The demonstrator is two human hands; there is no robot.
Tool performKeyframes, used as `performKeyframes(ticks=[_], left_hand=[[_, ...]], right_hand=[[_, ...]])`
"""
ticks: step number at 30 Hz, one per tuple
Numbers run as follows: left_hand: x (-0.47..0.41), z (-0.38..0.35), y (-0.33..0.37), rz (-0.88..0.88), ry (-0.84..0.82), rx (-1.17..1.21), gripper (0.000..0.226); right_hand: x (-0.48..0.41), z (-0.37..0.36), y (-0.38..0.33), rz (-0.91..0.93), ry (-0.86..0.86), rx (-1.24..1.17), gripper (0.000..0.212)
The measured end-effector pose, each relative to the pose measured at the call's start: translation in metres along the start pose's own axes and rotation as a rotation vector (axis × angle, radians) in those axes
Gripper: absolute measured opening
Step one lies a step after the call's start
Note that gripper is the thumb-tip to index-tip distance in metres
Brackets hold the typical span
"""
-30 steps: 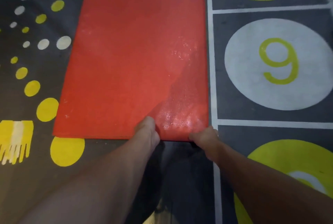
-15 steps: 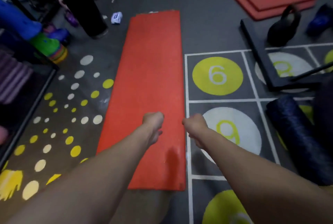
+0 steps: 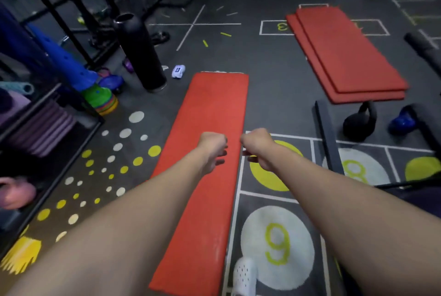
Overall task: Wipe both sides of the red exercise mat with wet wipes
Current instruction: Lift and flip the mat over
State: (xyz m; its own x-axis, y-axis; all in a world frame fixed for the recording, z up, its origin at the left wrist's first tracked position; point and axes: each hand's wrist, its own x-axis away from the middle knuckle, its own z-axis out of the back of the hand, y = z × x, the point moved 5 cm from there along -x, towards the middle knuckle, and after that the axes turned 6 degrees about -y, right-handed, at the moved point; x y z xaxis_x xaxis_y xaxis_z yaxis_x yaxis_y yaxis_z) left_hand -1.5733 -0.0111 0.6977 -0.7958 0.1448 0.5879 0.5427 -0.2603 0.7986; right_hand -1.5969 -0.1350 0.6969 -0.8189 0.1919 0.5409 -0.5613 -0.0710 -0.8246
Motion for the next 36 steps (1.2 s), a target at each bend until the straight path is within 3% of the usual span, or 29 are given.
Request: performKeyframes(ticks=[6, 14, 23, 25, 28, 36], left_hand=[[-0.111, -0.008, 0.142, -0.055, 0.012, -0.004, 0.015], [-0.293, -0.049, 0.317, -0.029, 0.016, -0.035, 0.013], [-0.543, -0.160, 0.507, -0.061, -0.010, 0.011, 0.013], [-0.604, -0.176, 0.556, -0.039, -0.002, 0.041, 0.017], [-0.678, -0.173, 0.604, 0.020, 0.039, 0.077, 0.016], [-0.925, -0.109, 0.735, 0.020, 0.257, 0.133, 0.023]], right_hand=[[-0.118, 0.045, -0.138, 0.075, -0.014, 0.115, 0.021], [-0.294, 0.152, -0.274, 0.017, -0.062, 0.122, 0.023], [-0.570, 0.318, -0.417, 0.012, -0.092, 0.062, 0.013], [-0.644, 0.342, -0.458, -0.032, -0.122, 0.092, 0.020], [-0.735, 0.346, -0.511, -0.073, -0.193, 0.201, 0.028], [-1.003, 0.310, -0.653, 0.020, -0.408, 0.326, 0.024]])
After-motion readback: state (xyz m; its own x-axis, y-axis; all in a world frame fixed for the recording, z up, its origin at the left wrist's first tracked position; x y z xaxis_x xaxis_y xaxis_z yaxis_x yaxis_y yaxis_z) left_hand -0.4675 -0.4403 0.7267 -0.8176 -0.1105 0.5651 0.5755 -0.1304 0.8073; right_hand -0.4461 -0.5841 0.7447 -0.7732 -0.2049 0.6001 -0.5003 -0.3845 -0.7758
